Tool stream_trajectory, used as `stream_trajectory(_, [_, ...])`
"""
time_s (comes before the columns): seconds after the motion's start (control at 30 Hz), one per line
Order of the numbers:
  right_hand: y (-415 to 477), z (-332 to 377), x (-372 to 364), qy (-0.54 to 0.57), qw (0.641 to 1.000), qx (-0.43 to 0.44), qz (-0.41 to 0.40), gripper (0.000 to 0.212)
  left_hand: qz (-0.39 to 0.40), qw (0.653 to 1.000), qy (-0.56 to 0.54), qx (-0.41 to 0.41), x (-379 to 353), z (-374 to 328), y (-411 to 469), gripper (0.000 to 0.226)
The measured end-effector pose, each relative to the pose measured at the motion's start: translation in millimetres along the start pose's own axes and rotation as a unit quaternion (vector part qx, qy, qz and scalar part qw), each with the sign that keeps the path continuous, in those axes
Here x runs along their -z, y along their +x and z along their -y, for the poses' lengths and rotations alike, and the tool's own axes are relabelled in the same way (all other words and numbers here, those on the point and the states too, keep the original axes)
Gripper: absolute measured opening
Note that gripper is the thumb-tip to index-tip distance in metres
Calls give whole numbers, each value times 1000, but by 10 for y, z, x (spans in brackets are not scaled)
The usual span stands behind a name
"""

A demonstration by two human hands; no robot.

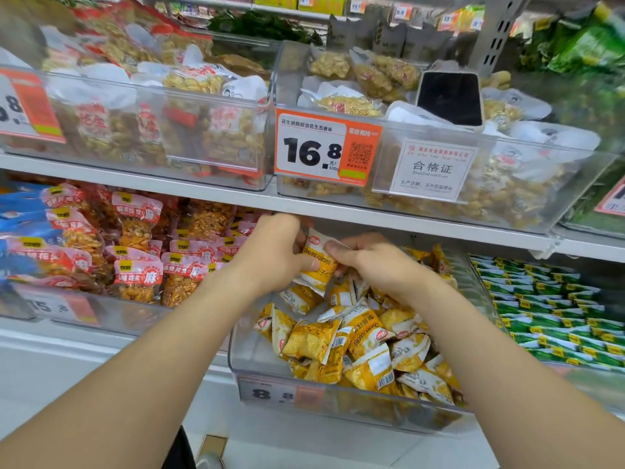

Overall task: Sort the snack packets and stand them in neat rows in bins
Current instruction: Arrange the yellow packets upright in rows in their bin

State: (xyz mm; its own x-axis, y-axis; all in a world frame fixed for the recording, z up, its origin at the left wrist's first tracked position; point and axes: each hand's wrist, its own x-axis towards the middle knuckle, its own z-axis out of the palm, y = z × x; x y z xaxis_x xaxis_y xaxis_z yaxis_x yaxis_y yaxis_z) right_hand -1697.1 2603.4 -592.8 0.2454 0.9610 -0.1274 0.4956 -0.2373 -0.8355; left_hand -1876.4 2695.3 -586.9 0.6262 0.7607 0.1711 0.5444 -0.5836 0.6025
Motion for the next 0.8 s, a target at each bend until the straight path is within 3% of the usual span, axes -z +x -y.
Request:
stream_trajectory(0.1, [167, -57, -45, 32, 999, -19, -16, 26, -11, 983, 176, -45, 30, 21, -48, 39])
stream_trajectory(0.17, [339, -116, -161, -17, 996, -36, -83, 25, 10, 948, 319, -8, 15, 104, -72, 66])
stream_trajectory(0.2, [424, -124, -230, -68, 990, -27, -118, 28, 35, 942, 334, 27, 6, 158, -86, 79])
stream_trajectory(0.27, [553, -85, -365, -175, 974, 12, -145, 32, 69, 956, 270, 94, -9, 248, -95, 90])
stream_trajectory(0.4, [803, 6, -618, -327, 942, 0, -71, 37, 83, 967, 211, 116, -38, 373, -18, 73])
stream_trajectory(0.47, [905, -27, -715, -333, 941, -24, -52, 27, 84, 965, 223, 106, -69, 410, 11, 66])
stream_trajectory(0.67, [994, -59, -726, -283, 949, -27, -138, 14, 71, 966, 222, 110, -78, 315, -27, 78])
stream_trajectory(0.8, [950, -18, -741, -403, 897, -14, -180, 33, 78, 969, 211, 98, -72, 384, -5, 73])
